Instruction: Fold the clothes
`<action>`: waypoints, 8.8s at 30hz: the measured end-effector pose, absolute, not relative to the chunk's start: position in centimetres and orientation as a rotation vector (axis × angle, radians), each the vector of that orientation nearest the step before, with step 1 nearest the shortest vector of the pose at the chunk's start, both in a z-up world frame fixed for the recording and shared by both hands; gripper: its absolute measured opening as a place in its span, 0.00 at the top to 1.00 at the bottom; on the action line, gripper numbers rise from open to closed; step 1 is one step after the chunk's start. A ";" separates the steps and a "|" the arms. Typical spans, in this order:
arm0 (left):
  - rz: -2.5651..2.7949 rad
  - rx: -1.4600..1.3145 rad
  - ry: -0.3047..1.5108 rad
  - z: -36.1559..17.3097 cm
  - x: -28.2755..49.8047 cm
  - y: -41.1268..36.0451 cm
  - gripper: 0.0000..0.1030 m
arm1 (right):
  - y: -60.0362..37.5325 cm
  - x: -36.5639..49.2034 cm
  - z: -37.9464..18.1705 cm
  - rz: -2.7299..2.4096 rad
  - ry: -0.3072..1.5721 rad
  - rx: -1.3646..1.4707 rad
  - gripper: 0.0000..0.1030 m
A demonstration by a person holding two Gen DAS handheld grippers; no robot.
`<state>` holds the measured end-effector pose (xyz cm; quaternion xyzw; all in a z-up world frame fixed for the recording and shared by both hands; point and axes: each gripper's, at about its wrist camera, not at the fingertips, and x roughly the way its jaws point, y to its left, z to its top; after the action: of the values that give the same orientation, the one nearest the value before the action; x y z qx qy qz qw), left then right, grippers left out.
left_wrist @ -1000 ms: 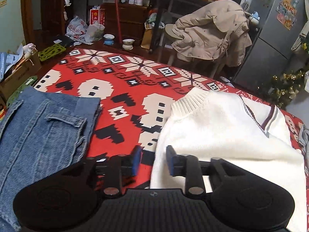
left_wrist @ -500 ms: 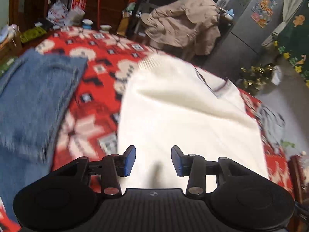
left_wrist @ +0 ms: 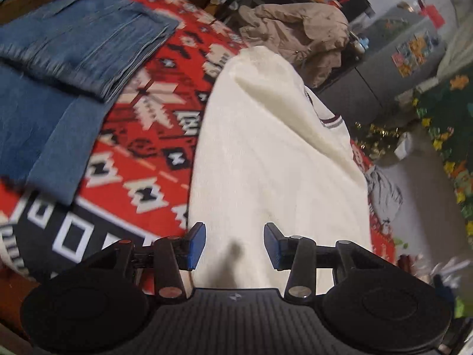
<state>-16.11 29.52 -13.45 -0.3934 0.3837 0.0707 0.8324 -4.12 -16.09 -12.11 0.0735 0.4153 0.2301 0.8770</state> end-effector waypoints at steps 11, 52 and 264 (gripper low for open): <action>0.131 -1.022 0.839 -15.3 -20.1 30.0 0.62 | -16.5 -5.0 -11.8 0.529 0.890 0.221 0.54; -0.098 -1.305 0.771 -17.1 -19.5 28.3 0.68 | -20.1 -2.6 -21.4 0.591 1.202 1.041 0.49; -0.329 -0.150 0.916 -6.3 2.8 26.1 0.90 | -9.1 6.7 -7.8 0.973 0.835 -0.157 0.60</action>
<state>2.77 26.05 -6.28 -0.0721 0.4397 -0.1581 0.8812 6.65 -9.06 -7.84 -0.0731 0.3893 0.4532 0.7986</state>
